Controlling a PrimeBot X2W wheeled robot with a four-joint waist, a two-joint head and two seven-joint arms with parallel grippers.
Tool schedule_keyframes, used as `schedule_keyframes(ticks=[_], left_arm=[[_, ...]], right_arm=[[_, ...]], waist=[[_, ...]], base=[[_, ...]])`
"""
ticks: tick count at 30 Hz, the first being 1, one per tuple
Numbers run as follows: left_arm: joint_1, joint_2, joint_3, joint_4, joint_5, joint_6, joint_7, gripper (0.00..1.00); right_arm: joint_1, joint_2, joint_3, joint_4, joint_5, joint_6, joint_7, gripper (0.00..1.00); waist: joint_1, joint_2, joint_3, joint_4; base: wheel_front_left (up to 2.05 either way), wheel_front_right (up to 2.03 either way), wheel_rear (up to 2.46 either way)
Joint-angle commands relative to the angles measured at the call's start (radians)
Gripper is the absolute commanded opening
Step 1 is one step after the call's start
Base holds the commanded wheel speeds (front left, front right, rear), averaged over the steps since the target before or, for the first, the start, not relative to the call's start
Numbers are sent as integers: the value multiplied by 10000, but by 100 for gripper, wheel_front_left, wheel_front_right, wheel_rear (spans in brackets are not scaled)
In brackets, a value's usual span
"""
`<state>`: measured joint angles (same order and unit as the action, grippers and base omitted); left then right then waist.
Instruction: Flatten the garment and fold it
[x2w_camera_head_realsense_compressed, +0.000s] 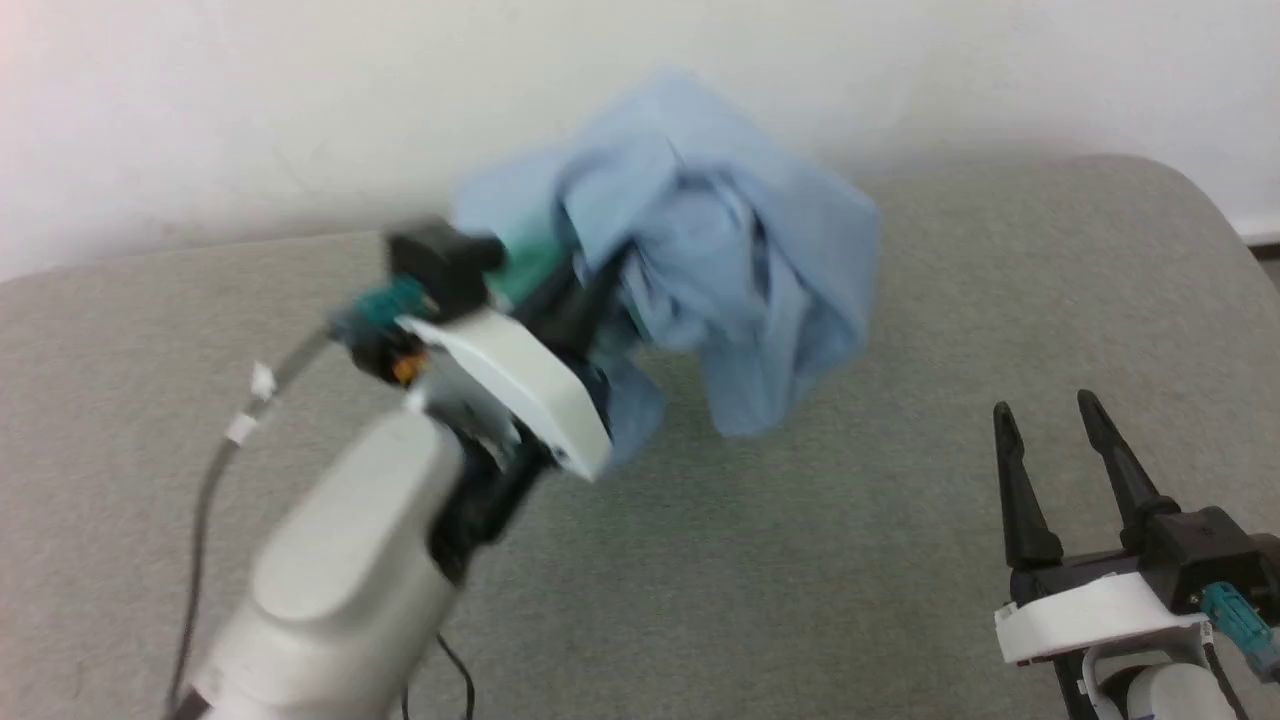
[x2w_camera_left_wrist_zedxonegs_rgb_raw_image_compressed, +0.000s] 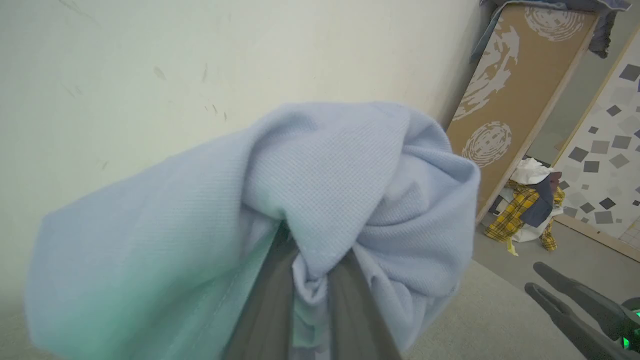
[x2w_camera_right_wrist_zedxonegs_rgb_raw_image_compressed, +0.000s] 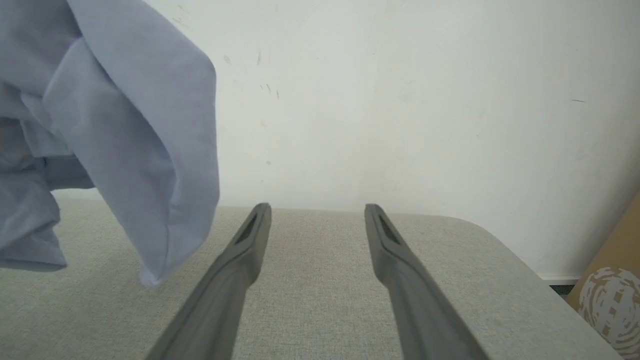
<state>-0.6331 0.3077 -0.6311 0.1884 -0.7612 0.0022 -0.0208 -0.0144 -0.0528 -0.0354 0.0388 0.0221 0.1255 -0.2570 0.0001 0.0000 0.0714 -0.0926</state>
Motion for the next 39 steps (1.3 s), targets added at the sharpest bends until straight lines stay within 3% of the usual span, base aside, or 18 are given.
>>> schedule_keyframes(ticks=[1,6,9,10,11,12,19,26,36,39], left_arm=[[204,-33,-66,85,94,26,-88,0],[826,-392,-858,1696,460,-59,-270,0],[1053,-422,-1446,2893,714,-149,185,0],[1069,-447,-1580,3155,777,-190,268,25],[1061,-491,-1633,3328,814,-203,235,83],[1039,-552,-1653,3464,830,-214,161,100],[884,-708,-1478,3835,915,-157,-798,100],[1257,-527,-999,3133,693,113,-1663,100],[2954,803,236,593,795,1427,-2304,100],[3748,870,687,62,831,1768,-2382,100]], right_arm=[[36,25,-15,29,50,52,-47,100],[-65,25,97,135,142,52,-47,100],[-118,25,269,246,207,52,-47,100],[-129,25,317,286,210,52,-47,100],[-135,25,339,299,210,52,-47,100],[-132,25,328,303,224,52,-47,100],[-53,26,337,510,288,52,-47,100],[230,26,229,785,314,52,-47,100],[697,26,162,660,603,52,-47,100],[830,26,222,584,792,52,-47,100]], waist=[[-1,0,234,-359],[-1,0,532,-668],[-1,0,683,-748],[-1,0,719,-753],[-1,0,759,-742],[-1,0,793,-697],[-1,0,507,-223],[-1,0,-442,483],[-1,0,-1173,1289],[-1,0,-1199,1397]], base=[[0,0,0],[0,0,0],[0,0,0],[0,0,0],[0,0,0],[0,0,0],[0,0,0],[0,0,0],[0,0,0],[0,0,0]])
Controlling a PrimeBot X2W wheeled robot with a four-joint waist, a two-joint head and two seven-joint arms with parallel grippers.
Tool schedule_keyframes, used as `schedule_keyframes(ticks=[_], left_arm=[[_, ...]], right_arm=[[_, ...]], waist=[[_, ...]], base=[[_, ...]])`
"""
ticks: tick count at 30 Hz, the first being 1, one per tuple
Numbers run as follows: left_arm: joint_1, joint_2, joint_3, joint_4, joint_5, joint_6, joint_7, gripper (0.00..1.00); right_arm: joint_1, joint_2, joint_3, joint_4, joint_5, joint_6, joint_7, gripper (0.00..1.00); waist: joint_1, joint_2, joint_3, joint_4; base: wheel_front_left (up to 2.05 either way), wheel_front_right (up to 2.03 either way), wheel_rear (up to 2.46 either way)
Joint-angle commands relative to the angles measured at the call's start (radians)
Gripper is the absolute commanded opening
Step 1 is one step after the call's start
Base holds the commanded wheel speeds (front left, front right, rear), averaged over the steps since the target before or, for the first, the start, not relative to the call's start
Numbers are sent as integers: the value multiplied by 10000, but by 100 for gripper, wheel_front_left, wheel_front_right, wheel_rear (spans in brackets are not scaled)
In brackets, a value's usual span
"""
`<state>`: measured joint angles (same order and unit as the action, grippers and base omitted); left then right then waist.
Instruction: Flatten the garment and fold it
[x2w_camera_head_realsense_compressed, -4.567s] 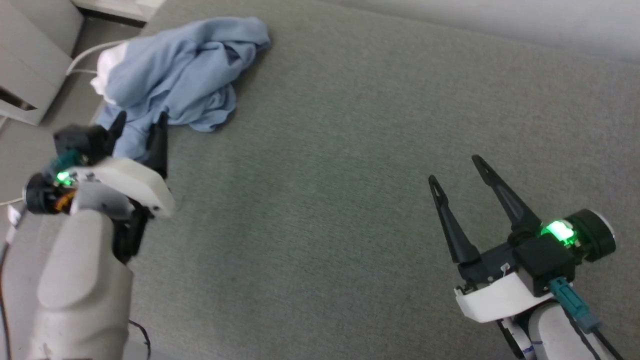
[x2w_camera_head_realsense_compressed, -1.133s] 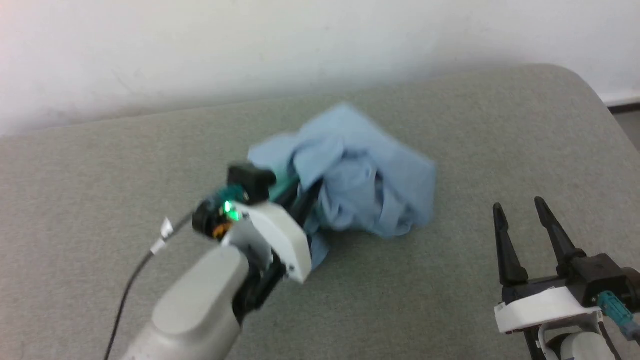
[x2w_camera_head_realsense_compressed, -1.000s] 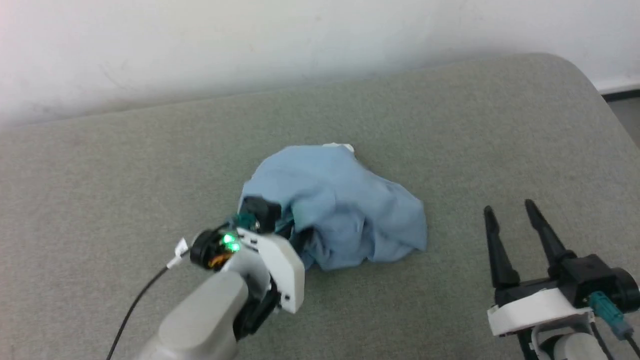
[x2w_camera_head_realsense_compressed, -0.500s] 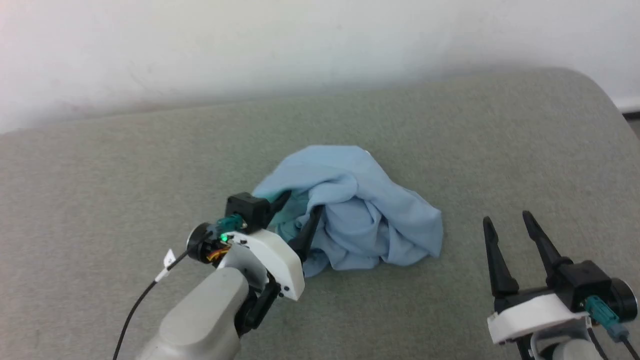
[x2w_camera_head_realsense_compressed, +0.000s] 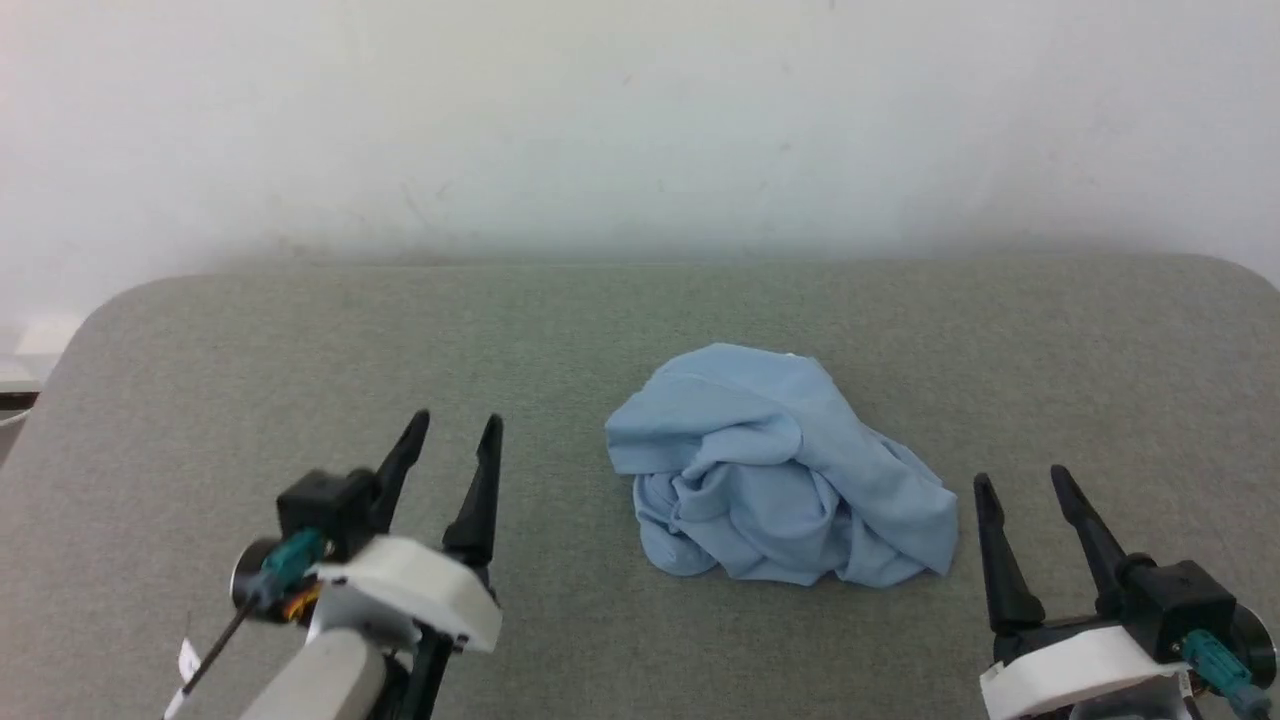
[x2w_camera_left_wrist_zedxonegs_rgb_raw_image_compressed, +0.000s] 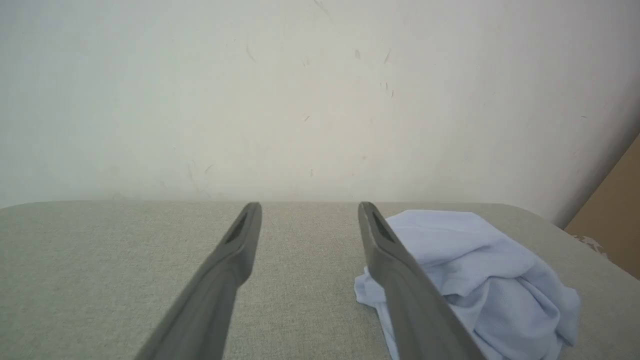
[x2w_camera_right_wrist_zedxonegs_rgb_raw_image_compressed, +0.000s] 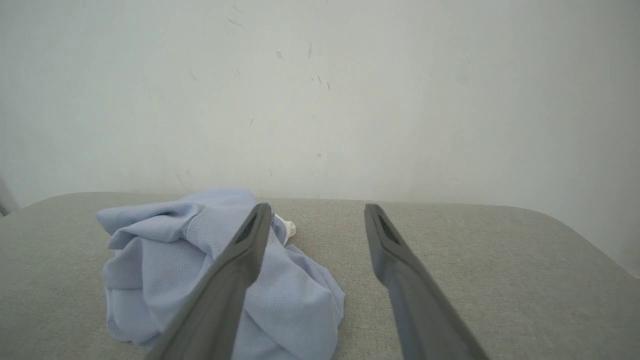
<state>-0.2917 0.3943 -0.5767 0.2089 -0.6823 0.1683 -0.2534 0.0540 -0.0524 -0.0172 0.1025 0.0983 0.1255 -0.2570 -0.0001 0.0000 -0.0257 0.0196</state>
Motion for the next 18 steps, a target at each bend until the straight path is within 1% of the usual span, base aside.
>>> schedule_keyframes(ticks=[1,3,6,9,13,18], left_arm=[[580,13,283,-324,136,179,-68,100],[1044,-65,634,-775,510,257,-76,100],[1736,-276,1050,-1269,1265,219,-80,100],[2321,-742,1581,-1517,1691,98,-81,100],[2788,-1053,1716,-1419,2586,-177,-82,100],[3072,-1432,2022,-1265,3150,-399,-82,100]], right_arm=[[178,22,63,-74,31,52,-47,100],[235,22,63,-164,51,52,-47,100],[319,22,105,-268,153,52,-47,100],[398,22,228,-304,158,52,-47,100],[438,22,332,-381,138,52,-47,100],[418,22,428,-397,87,52,-47,100]], waist=[[1,0,-228,293],[1,0,-213,361],[1,0,-197,427],[1,0,-194,474],[1,0,-167,510],[1,0,-104,537]], base=[[0,0,0],[0,0,0],[0,0,0],[0,0,0],[0,0,0],[0,0,0]])
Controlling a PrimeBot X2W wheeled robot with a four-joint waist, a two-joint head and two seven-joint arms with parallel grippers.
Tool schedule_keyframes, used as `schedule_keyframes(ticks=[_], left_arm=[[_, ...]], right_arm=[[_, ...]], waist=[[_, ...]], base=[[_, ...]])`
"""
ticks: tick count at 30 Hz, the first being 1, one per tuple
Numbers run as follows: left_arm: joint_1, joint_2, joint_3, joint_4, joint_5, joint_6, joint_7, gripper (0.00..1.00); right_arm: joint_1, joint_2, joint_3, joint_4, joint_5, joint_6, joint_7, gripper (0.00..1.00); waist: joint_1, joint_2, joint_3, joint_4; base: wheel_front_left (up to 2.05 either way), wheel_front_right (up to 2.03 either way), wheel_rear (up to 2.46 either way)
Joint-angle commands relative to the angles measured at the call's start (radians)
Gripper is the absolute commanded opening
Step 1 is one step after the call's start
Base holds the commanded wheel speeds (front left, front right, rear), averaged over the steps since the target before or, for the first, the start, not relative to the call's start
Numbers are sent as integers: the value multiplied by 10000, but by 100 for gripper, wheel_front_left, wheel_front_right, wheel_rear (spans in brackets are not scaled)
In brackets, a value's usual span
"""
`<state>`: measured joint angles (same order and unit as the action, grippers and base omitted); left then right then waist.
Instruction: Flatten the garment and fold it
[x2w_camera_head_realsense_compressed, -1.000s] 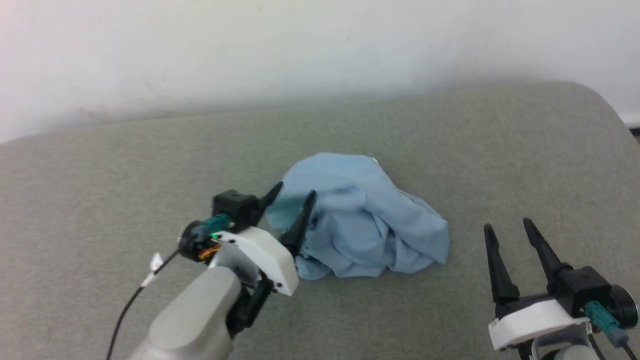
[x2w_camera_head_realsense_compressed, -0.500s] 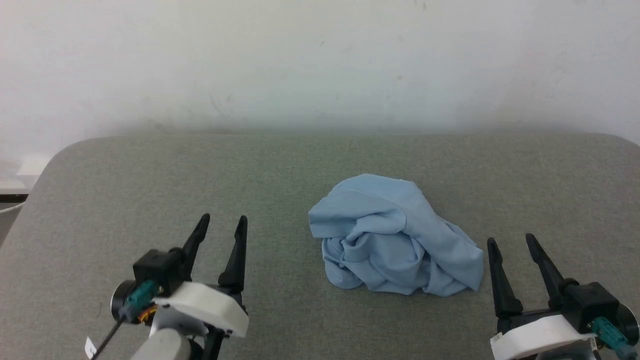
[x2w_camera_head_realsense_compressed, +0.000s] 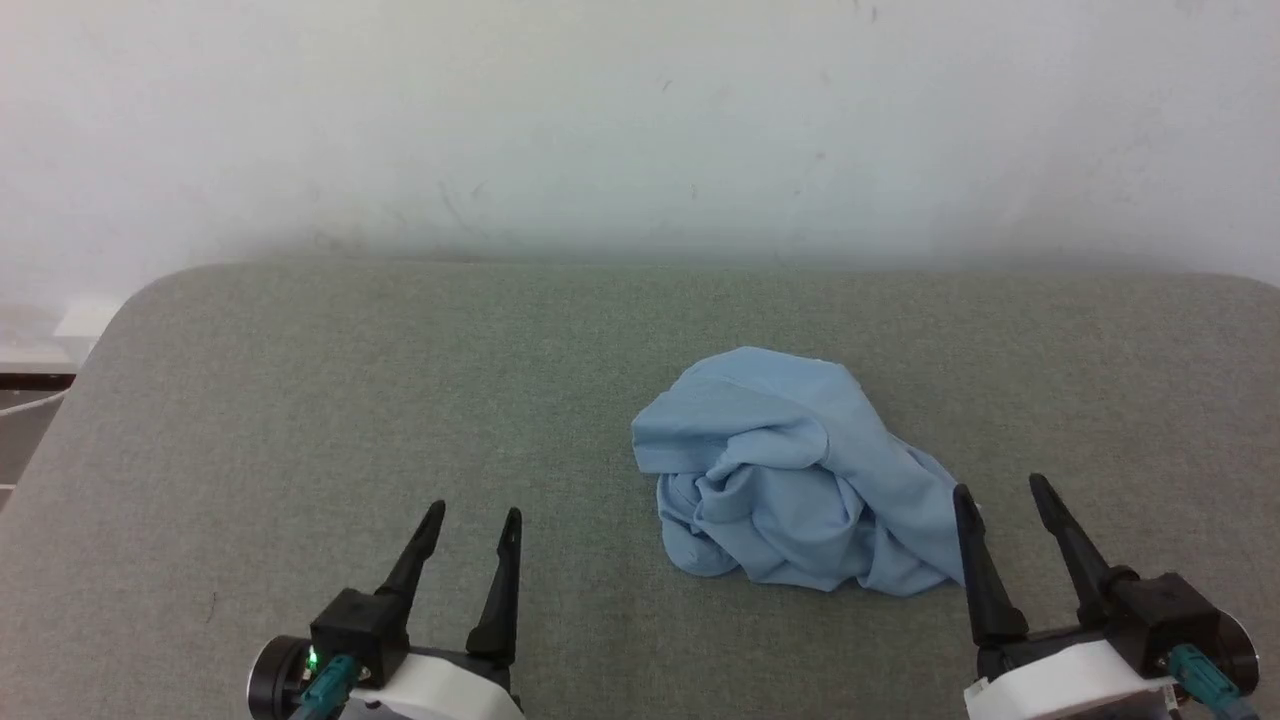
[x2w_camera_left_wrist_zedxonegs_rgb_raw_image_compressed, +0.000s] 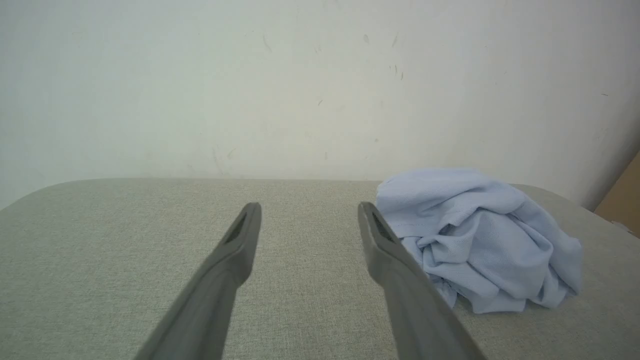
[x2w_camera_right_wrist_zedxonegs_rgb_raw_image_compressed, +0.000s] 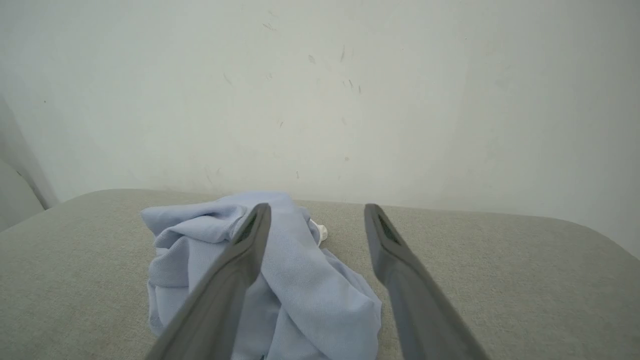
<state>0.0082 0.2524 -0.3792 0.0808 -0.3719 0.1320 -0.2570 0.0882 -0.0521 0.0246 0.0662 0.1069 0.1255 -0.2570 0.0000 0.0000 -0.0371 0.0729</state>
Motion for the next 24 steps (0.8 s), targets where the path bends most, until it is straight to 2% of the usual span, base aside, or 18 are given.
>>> schedule_keyframes(ticks=[1,16,21,24], left_arm=[[106,-82,153,8,124,-74,-46,100],[108,-1031,1309,-14,890,-922,-47,100],[-326,-1100,1156,500,889,-1306,62,100],[-933,-1098,908,633,761,-1619,795,100]], right_arm=[[72,18,32,-41,3,52,-47,100],[-67,18,288,-63,-92,52,-47,100],[-261,18,365,-63,-265,52,-47,100],[-365,18,409,-103,-362,52,-47,100]], waist=[[0,0,25,8],[0,0,448,-125],[0,0,916,-307],[0,0,1246,-407]], base=[[0,0,0],[0,0,0],[0,0,0],[0,0,0]])
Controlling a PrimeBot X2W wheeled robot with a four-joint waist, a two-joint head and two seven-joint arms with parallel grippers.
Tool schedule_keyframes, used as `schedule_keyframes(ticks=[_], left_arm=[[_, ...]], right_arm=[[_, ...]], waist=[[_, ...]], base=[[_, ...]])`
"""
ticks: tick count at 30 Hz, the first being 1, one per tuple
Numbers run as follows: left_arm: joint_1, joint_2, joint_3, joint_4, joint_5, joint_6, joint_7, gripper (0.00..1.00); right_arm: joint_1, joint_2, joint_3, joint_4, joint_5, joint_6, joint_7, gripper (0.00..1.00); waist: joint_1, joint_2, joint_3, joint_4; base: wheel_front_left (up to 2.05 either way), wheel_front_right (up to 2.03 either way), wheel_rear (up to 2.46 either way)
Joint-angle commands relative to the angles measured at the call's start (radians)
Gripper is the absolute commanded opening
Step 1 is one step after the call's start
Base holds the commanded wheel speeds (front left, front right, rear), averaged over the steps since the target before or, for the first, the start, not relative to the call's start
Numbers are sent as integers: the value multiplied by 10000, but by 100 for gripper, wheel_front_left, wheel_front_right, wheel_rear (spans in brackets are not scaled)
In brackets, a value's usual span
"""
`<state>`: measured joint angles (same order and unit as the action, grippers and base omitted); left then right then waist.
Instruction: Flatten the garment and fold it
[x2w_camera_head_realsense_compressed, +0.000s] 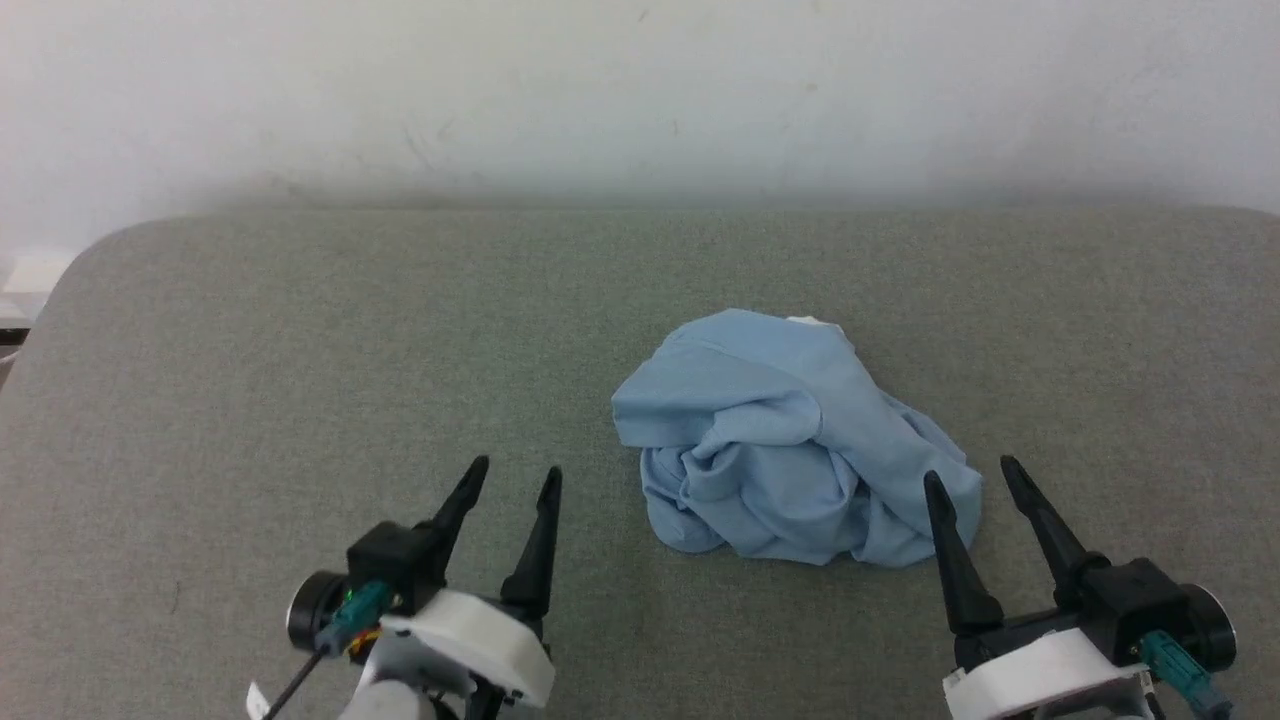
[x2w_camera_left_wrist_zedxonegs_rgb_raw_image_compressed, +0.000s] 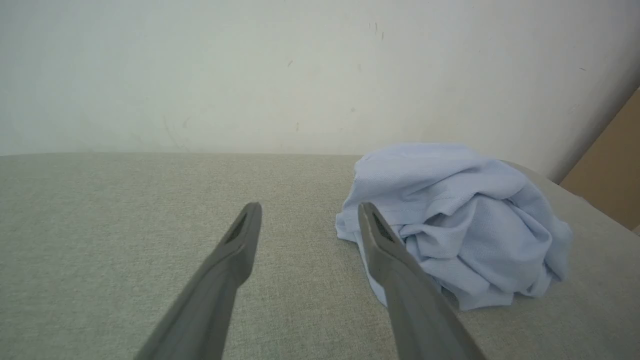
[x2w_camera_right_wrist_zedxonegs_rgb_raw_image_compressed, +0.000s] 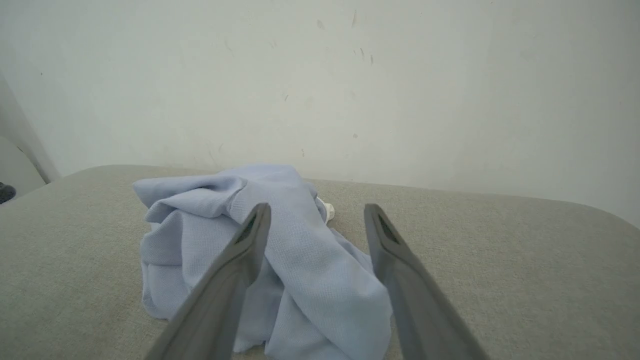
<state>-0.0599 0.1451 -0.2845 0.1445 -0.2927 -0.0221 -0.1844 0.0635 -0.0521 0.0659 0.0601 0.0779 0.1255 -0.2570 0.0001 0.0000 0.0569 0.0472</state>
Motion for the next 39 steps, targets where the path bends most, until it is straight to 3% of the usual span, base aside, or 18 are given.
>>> schedule_keyframes(ticks=[1,6,13,19,20,21,22,29,34,39], left_arm=[[-507,-16,-135,-22,-76,-180,440,100],[-1836,24,-699,-66,-266,-531,2772,100],[-3337,-57,-1141,538,-364,-586,5256,100],[-4278,-107,-1294,1358,-344,-612,5912,100],[-4334,-91,-1333,1515,-364,-644,5955,81],[-4368,-93,-1350,1642,-410,-677,5931,26],[-4384,-90,-1348,1754,-439,-696,5834,0],[-4108,-44,-894,1791,-754,-631,4376,0],[-3655,242,-183,596,-805,-79,3350,0],[-2682,751,532,-632,-892,532,3198,0]], right_arm=[[-158,18,0,-64,-105,52,-47,100],[-375,18,81,-107,-233,52,-47,100],[-708,18,314,-101,-227,52,-47,100],[-1023,18,401,-123,-64,52,-47,100],[-1047,18,389,-123,-41,52,-47,100],[-1058,18,362,-118,-19,52,-47,100],[-1064,18,340,-109,-1,52,-47,100],[-896,18,116,92,31,52,-47,100],[-719,18,4,178,18,52,-47,100],[-552,18,-1,250,7,52,-47,100]], waist=[[-1,0,435,-180],[-1,0,980,-372],[-1,0,1556,-782],[-1,0,2014,-1225],[-1,0,2044,-1266],[-1,0,2060,-1286],[-1,0,2063,-1298],[-1,0,1466,-950],[-1,0,862,-402],[-1,0,488,100]], base=[[0,0,0],[0,0,0],[0,0,0],[0,0,0],[0,0,0],[0,0,0],[0,0,0],[0,0,0],[0,0,0],[0,0,0]])
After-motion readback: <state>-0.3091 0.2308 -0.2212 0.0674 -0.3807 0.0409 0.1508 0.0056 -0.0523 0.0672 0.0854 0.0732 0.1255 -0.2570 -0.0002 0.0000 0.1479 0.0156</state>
